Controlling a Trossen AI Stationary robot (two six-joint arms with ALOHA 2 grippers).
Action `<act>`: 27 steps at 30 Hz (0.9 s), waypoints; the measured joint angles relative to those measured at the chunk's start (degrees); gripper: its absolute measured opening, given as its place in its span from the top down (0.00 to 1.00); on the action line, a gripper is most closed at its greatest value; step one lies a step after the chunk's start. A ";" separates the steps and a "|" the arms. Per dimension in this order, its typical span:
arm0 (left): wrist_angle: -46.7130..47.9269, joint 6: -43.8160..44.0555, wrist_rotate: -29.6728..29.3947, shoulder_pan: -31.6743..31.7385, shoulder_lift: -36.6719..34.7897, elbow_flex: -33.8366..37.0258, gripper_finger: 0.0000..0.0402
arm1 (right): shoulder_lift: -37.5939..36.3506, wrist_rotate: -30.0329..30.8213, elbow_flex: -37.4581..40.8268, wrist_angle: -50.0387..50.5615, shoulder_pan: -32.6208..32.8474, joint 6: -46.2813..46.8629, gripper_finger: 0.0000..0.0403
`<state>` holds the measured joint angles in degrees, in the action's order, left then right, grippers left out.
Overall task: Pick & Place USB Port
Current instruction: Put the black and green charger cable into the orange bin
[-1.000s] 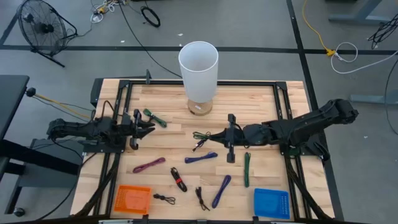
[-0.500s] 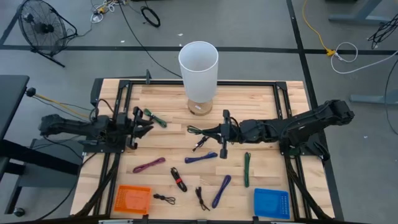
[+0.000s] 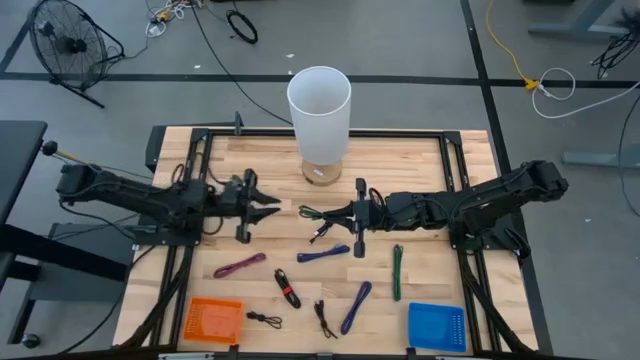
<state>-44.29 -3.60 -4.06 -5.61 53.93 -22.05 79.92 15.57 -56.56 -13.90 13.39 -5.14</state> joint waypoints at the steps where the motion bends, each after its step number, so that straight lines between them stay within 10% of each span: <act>1: -0.09 -1.11 0.61 0.00 1.87 -1.76 0.78 | 0.00 0.00 0.00 -0.01 0.00 -0.17 0.98; 12: -0.10 -6.33 3.81 0.04 16.13 -13.86 0.78 | 0.01 0.00 -0.01 -0.40 0.00 -2.03 0.98; 27: -1.34 -7.60 5.22 0.07 18.67 -15.86 0.78 | 0.00 1.44 -0.64 -0.27 -0.24 -3.06 0.98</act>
<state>-45.63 -11.20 1.16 -5.54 72.60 -37.91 79.92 17.02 -57.20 -14.17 13.15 -8.21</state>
